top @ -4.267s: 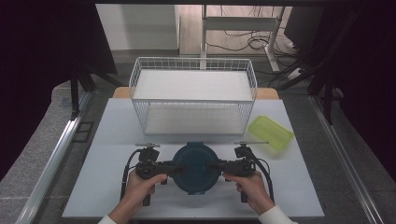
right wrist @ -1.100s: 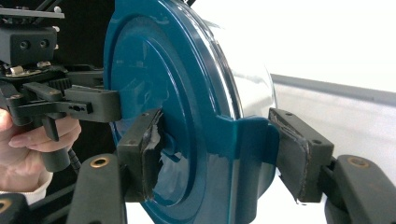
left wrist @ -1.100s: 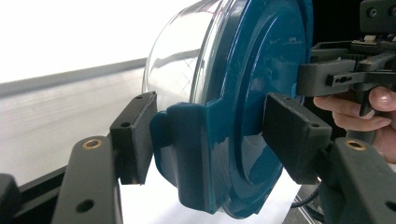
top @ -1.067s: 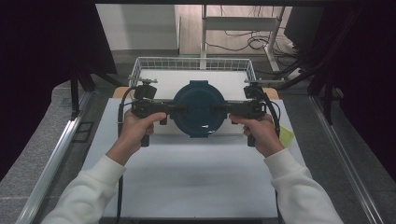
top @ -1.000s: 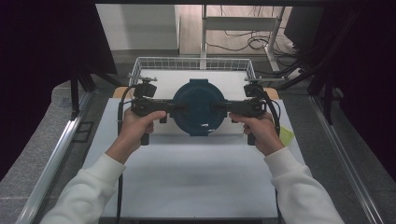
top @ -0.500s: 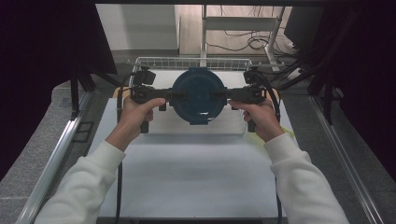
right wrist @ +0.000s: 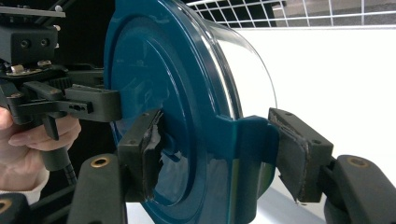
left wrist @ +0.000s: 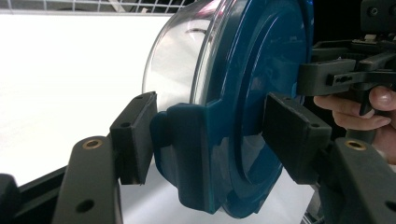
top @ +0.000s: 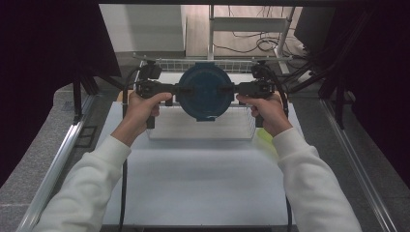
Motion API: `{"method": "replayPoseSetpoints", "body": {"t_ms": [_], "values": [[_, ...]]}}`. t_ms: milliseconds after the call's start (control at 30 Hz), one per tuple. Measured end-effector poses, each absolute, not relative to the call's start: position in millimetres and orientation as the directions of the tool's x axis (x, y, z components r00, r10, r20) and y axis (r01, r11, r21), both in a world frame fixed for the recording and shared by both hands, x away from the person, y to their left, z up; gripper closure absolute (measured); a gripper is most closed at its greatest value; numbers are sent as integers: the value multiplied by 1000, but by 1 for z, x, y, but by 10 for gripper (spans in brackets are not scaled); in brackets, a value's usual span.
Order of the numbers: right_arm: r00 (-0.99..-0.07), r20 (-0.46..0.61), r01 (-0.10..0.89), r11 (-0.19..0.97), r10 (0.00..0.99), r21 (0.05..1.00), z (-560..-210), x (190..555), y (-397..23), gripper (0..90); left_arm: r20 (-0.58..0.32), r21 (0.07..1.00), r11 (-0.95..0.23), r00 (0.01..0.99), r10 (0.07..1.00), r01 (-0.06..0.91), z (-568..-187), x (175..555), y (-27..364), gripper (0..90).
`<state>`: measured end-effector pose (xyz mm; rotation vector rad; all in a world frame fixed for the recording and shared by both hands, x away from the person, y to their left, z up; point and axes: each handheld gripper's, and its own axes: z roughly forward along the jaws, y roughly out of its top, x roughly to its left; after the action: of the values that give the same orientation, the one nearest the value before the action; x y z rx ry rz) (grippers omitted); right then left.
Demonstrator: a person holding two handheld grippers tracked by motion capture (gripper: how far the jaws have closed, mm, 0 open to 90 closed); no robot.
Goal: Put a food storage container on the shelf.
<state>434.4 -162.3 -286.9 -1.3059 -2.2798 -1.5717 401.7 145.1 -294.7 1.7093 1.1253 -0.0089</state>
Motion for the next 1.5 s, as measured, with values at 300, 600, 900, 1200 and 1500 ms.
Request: {"method": "replayPoseSetpoints", "body": {"t_ms": [300,600,900,1200,1500], "values": [[-640,493,668,109,589,736,-281,451,-160,379,-491,742,-15,560,668,670,-289,419,148,374],[-634,504,674,99,587,732,-277,472,-158,379,-494,740,-14,558,667,672,-285,438,151,373],[-605,522,702,95,601,705,-281,488,-158,379,-529,715,-3,544,651,699,-294,457,152,375],[-572,555,733,71,604,677,-292,499,-158,379,-554,701,21,526,645,713,-303,468,152,376],[-518,602,770,25,608,637,-295,511,-157,375,-612,660,72,480,628,748,-309,480,155,372]]}}
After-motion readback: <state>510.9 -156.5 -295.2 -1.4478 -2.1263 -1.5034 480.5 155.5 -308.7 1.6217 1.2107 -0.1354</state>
